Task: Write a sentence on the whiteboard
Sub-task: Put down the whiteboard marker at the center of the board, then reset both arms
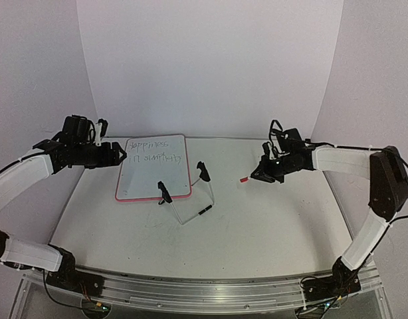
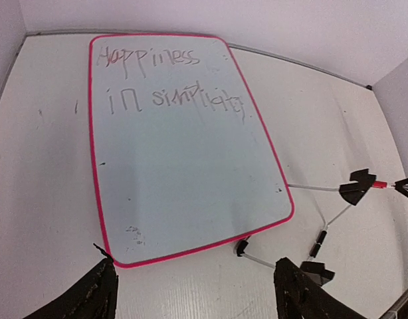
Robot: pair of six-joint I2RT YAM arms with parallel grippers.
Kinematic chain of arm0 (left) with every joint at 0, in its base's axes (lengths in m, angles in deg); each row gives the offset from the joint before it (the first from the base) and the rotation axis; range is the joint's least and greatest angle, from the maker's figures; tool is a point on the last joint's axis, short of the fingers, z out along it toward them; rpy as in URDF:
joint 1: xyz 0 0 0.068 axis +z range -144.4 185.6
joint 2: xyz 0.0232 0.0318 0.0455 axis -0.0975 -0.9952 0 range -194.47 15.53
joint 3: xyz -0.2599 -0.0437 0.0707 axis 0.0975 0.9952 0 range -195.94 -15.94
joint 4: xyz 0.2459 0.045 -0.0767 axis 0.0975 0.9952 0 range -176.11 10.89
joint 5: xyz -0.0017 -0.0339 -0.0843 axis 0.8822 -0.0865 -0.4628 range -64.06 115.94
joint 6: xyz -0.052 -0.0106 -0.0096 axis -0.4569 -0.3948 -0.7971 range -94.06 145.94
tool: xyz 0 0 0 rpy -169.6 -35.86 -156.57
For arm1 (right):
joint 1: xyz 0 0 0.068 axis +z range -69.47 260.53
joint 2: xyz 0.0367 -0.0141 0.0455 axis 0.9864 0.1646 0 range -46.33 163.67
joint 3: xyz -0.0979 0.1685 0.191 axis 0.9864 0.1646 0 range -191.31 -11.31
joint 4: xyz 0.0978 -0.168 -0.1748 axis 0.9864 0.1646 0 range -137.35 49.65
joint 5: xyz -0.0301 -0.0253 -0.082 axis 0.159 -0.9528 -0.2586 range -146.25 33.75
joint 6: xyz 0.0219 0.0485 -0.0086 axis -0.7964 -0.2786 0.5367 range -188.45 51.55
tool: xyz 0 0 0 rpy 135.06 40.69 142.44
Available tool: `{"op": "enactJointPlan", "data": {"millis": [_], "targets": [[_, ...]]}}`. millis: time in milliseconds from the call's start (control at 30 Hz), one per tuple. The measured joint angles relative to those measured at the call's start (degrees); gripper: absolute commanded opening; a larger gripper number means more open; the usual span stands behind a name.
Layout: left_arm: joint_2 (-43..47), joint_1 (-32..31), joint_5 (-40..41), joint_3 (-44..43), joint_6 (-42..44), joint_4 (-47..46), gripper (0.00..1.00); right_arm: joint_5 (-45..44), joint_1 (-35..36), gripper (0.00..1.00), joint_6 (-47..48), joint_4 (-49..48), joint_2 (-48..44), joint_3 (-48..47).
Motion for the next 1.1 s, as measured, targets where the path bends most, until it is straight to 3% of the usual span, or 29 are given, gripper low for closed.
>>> {"op": "enactJointPlan", "data": {"millis": [167, 433, 600, 867, 1100], "targets": [[0.8, 5.5, 2.0, 7.4, -4.5, -1.7, 0.83, -0.4, -3.5, 0.12, -1.0, -5.3, 7.6, -0.5], [2.7, 9.5, 6.3, 12.4, -6.4, -4.4, 0.89, -1.3, -6.6, 0.68, 0.0, -9.1, 11.3, -1.4], [3.4, 10.6, 9.4, 14.7, -6.9, -6.8, 0.94, -3.0, -8.8, 0.89, 1.4, -10.4, 10.9, -0.3], [3.6, 13.5, 14.6, 16.4, -7.2, -9.0, 0.96, -7.6, -13.9, 0.94, 4.1, -9.4, 4.7, 4.7], [11.4, 13.7, 26.8, 21.1, -3.0, -15.9, 1.00, -14.0, -17.5, 0.95, 7.9, -13.7, -13.9, 16.1]]}}
